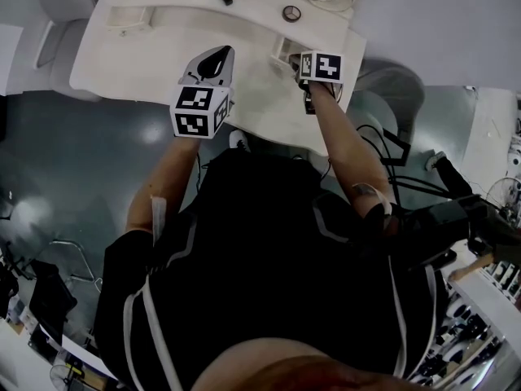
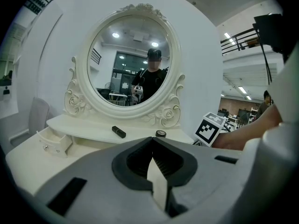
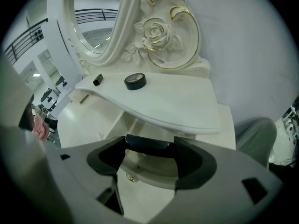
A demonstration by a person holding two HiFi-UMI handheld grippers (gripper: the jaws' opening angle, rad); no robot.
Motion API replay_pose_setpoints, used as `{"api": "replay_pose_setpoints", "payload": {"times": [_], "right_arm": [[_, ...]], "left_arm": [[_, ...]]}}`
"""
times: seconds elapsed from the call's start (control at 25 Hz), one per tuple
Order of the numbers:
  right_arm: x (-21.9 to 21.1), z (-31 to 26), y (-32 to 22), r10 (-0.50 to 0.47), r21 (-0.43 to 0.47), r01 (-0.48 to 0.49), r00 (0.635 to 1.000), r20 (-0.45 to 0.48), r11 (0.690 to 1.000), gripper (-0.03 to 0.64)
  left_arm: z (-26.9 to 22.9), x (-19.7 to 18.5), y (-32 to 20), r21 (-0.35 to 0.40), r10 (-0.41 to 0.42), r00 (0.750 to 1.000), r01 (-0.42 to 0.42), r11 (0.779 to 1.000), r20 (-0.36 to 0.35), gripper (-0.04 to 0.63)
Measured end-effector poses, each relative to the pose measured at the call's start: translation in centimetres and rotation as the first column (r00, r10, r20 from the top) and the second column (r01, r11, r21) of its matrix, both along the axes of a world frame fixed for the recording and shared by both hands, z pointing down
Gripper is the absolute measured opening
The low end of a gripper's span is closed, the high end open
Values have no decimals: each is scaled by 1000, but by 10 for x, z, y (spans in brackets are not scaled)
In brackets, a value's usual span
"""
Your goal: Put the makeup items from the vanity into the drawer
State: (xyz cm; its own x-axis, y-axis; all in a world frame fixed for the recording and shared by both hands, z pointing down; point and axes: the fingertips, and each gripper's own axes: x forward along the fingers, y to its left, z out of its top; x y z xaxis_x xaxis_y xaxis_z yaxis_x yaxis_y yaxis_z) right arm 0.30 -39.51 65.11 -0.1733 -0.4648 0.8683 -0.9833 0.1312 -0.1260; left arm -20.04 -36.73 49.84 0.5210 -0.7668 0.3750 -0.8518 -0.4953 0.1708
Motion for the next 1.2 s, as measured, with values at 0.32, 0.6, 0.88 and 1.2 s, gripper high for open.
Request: {"api": "replay_pose_setpoints", "payload": {"times": [0.32,0.6,0.88,1.2], "right_arm": [[1,0,0,6,-20,-6,1000,7,1000,334],[3,-4,-2,16,11,-17,999,37,1000,337],[1,-10,-4,27,39,-31,996,83,999,359],[6,-29,3,37,84,-47,992,121,995,368]], "left_arm": [[-4,-9,-6,23,-25,999,26,999,-30,3],[-5,-16,-8,36,-55,998,55,998,-5,4],[-1,-14,-12,37,-30,1000,29,999,6,5],[-5,2,-18,51,15,1000,-16,999,6,3]]}}
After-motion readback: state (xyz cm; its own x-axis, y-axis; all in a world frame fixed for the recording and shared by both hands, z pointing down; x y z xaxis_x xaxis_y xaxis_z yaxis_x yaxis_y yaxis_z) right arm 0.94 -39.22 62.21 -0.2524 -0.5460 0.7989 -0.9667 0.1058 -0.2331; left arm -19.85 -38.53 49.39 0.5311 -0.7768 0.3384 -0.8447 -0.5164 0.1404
